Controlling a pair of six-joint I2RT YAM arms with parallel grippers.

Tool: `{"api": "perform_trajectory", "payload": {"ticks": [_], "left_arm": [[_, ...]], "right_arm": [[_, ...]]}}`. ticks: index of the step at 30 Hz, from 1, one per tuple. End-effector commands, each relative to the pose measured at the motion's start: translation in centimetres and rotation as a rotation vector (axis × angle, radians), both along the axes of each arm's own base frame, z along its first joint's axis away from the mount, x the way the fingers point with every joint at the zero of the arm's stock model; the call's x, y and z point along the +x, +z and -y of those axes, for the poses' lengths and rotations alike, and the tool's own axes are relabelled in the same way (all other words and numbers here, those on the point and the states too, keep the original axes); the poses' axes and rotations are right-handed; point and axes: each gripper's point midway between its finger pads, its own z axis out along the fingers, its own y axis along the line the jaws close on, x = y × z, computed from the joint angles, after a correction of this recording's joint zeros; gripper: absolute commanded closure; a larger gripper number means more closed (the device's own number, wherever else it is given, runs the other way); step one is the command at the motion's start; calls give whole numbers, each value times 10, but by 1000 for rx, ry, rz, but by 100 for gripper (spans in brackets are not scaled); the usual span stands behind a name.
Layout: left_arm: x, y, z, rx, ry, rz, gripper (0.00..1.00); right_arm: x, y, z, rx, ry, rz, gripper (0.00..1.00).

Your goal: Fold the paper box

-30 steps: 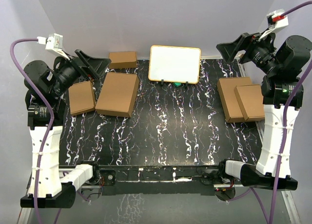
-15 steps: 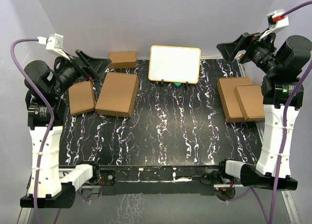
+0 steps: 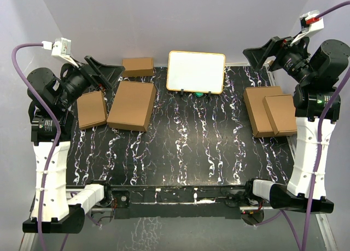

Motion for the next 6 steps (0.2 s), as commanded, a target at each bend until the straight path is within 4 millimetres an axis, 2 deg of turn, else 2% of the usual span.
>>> {"api": "perform_trajectory", "payload": {"ticks": [1,6], "left_arm": [[-7,7,1,7,-5,32,3],[-6,5,1,9,-5,30,3]], "right_arm": [[-8,17,1,-9,-11,66,0],[-5,16,7,-11,-44,66,0]]}}
